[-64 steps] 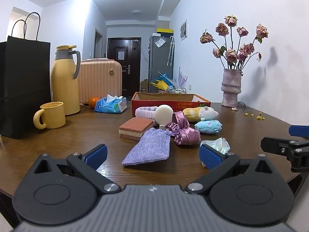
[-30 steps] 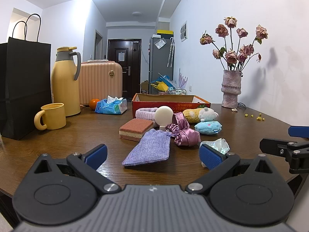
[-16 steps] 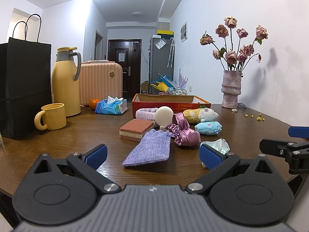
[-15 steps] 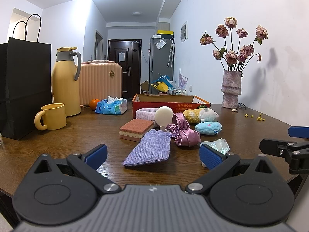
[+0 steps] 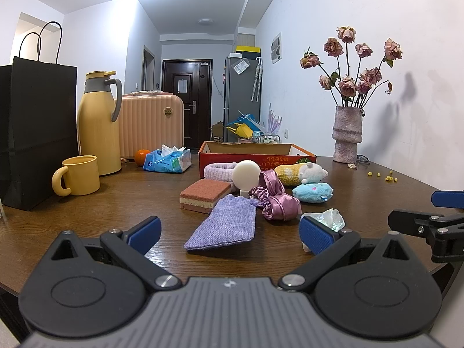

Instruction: Organize soft objects

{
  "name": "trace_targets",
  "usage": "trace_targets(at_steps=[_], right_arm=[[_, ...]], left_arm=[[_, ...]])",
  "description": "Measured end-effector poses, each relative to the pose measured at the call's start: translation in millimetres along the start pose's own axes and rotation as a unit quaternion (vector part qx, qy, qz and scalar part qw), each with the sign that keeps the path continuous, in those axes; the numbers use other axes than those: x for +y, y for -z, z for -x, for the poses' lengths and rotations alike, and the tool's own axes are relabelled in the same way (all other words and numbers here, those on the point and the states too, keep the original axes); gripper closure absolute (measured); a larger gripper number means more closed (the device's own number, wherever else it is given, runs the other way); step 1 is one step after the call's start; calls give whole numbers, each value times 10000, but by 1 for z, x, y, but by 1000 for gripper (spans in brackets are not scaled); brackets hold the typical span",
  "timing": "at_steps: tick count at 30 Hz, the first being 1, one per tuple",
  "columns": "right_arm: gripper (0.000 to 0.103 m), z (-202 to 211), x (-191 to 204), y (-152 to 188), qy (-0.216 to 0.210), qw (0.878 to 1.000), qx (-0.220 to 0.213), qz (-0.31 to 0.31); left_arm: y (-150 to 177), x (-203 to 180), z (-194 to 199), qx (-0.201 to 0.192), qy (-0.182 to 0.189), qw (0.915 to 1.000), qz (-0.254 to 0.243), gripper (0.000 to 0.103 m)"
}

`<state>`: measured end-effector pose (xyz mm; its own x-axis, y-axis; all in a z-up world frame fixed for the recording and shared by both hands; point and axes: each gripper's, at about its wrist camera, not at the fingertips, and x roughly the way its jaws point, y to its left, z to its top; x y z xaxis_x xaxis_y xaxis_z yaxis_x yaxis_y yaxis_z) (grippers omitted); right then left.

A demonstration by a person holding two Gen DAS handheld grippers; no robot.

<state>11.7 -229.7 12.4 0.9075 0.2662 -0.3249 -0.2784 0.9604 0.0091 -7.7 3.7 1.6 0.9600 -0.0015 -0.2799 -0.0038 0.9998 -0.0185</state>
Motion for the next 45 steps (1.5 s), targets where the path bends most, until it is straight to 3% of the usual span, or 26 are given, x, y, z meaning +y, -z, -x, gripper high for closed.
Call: trace_targets(at_steps=[14, 22, 45], right_arm=[[0, -14, 2, 1, -46, 9999, 96, 2], [0, -30, 3, 0, -80, 9997, 246, 20], [6, -122, 11, 5, -303, 9947, 982, 0]], left_arm=[[-2, 5, -1, 60, -41, 10000, 36, 0], [-2, 12, -22, 121, -19, 9999, 97, 0], [2, 31, -71, 420, -180, 9988, 178, 0]])
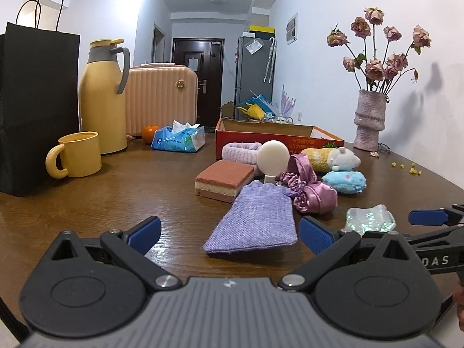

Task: Organize soft objects
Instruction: 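Reach the right gripper to the iridescent plastic bag and close on it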

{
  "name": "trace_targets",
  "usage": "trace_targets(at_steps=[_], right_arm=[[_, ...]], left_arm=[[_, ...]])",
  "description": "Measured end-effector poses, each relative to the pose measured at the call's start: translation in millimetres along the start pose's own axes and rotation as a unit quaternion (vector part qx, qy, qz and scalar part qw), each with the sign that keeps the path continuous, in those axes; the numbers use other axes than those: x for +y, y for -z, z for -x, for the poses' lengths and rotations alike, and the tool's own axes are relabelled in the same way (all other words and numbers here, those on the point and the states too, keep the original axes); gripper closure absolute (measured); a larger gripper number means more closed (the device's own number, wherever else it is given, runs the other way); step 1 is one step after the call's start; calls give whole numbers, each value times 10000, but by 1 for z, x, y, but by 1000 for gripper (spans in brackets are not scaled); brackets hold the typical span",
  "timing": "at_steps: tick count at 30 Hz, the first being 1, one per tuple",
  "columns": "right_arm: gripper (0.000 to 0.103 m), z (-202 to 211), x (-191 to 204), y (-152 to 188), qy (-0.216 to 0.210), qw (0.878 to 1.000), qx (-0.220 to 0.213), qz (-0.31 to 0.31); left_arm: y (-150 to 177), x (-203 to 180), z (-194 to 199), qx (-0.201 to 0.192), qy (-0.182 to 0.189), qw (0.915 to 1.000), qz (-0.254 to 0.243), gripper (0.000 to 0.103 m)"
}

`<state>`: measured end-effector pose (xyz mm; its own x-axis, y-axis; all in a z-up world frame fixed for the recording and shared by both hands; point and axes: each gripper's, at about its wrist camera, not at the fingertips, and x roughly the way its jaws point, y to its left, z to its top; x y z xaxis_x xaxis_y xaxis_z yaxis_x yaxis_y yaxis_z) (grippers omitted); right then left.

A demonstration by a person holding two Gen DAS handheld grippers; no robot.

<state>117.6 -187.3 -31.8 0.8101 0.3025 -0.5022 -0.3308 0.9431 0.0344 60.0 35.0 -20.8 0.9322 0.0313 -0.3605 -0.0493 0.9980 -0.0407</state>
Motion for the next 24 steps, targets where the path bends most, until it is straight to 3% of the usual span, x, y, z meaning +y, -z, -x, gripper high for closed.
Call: trace_targets(at_steps=[9, 12, 16, 24], right_arm=[[18, -41, -3, -10, -129, 9996, 259, -71], [25, -50, -3, -12, -189, 9992, 339, -67], [47, -60, -4, -13, -241, 9987, 451, -52], [57, -58, -13, -16, -309, 9989, 322, -119]], left_arm=[[-3, 5, -21, 141, -55, 9999, 48, 0], [-4, 6, -27, 187, -81, 9998, 53, 0], [-6, 7, -36, 265, -94, 9996, 55, 0], [-12, 1, -48, 367, -72, 9993, 34, 0]])
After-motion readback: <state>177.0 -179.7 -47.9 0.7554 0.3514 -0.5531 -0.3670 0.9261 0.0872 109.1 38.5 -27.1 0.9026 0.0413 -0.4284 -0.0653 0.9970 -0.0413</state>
